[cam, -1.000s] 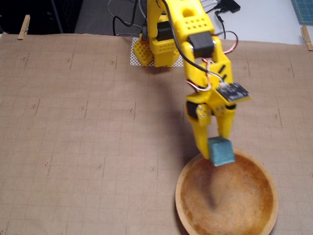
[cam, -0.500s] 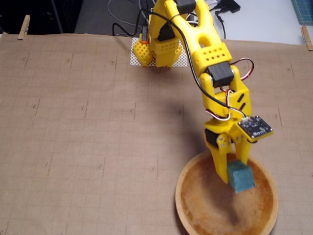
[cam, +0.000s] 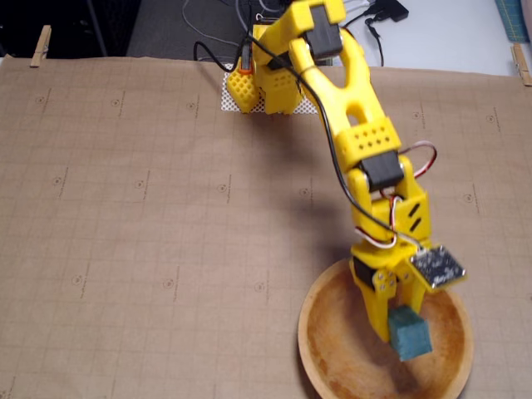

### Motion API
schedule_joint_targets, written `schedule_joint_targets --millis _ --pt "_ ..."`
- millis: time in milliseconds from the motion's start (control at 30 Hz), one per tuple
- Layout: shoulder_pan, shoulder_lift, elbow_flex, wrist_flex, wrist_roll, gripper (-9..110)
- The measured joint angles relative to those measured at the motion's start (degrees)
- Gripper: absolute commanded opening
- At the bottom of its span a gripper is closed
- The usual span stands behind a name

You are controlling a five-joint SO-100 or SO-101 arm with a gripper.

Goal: Grasp a blue block and put it in the bowl.

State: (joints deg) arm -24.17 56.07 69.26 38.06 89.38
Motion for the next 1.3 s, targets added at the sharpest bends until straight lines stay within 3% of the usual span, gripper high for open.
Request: schedule_joint_targets --millis 533,900,1300 --pt "0.0 -4.2 -0.4 0.0 1.4 29" --pt "0.0 -3.3 -0.4 0.3 2.5 31" --pt "0.0 17.7 -0.4 14.9 2.5 31"
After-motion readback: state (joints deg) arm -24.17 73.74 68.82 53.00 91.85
